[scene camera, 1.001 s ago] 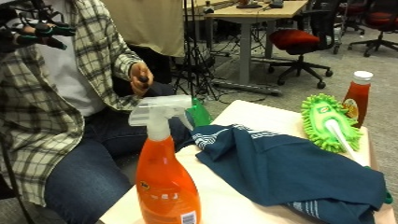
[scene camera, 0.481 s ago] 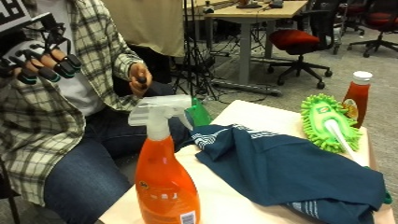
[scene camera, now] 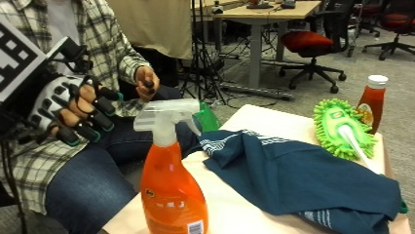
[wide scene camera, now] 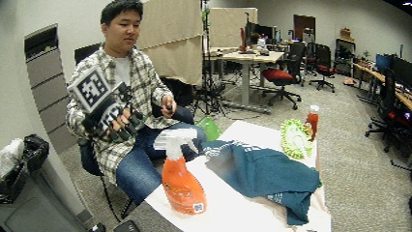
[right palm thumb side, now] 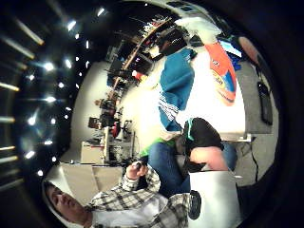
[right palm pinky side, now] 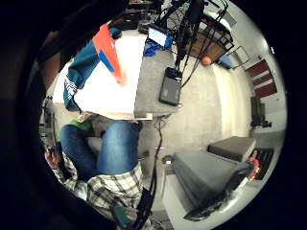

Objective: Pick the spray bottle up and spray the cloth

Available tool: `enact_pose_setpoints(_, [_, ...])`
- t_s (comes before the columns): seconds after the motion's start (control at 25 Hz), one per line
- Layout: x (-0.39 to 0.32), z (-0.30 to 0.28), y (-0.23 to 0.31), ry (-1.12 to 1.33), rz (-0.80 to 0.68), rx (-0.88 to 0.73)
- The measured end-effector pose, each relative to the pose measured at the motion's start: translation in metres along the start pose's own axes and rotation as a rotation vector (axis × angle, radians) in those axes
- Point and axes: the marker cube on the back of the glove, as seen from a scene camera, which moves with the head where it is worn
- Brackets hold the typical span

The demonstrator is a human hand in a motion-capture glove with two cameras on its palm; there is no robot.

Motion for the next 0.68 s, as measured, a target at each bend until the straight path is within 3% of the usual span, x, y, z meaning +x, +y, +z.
enact_pose_setpoints(0.16, [0.025, 0.01, -0.034, -0.2, 0.0, 0.013])
enact_pose_setpoints(0.36, [0.045, 0.028, -0.068, -0.433, -0.017, 0.162])
enact_pose_setpoints(0.68, [0.053, 0.057, -0.123, -0.779, 0.106, 0.367])
